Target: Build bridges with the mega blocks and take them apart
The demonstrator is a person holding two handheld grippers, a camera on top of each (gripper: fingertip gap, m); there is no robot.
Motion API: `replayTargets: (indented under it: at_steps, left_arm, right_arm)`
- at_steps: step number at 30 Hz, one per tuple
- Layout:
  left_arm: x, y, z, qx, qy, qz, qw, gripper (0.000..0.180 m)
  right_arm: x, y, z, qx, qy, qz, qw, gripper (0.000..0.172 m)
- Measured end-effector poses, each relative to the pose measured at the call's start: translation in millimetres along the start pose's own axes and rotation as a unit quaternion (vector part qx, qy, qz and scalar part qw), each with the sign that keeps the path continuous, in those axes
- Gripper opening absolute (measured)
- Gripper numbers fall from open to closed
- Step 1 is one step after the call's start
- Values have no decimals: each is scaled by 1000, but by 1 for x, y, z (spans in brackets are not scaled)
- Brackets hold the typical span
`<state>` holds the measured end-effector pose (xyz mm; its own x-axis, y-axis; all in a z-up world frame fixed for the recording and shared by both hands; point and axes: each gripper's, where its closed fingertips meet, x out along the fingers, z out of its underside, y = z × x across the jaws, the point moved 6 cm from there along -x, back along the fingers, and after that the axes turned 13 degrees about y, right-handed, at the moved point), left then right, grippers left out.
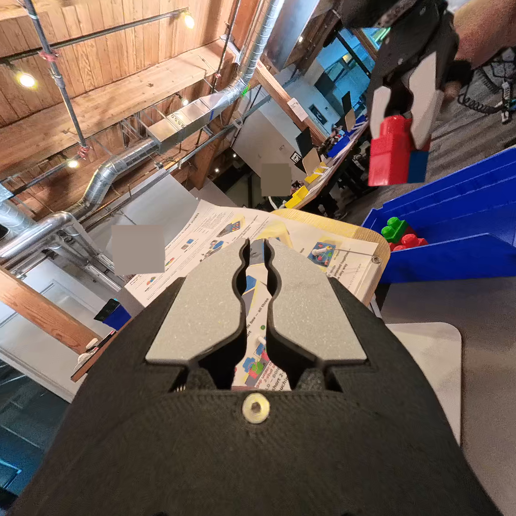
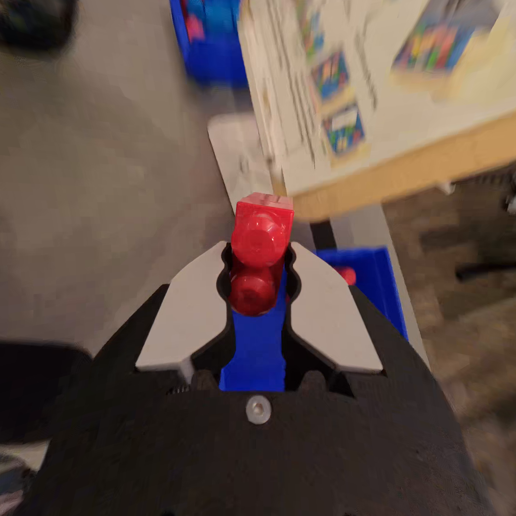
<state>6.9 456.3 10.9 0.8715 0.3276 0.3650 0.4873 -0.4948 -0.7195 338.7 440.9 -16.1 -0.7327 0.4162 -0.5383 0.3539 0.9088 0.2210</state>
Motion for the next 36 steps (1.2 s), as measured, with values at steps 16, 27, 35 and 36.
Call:
replayTargets:
  at_steps: [16, 27, 35, 36]
  left_arm:
    - [-24, -21, 9, -45, 10, -23, 999, 9]
    - [-24, -18, 17, -48, 1, -12, 999, 9]
    - [-28, -23, 17, -46, -6, -15, 999, 10]
    - [-29, -24, 16, -47, -5, -17, 999, 10]
  right_arm:
    - [41, 80, 184, 6, -318, -111, 942, 38]
    - [70, 95, 221, 24, -352, -147, 924, 37]
    - [59, 106, 202, -10, -357, -71, 931, 68]
    - [54, 107, 195, -16, -353, -54, 934, 75]
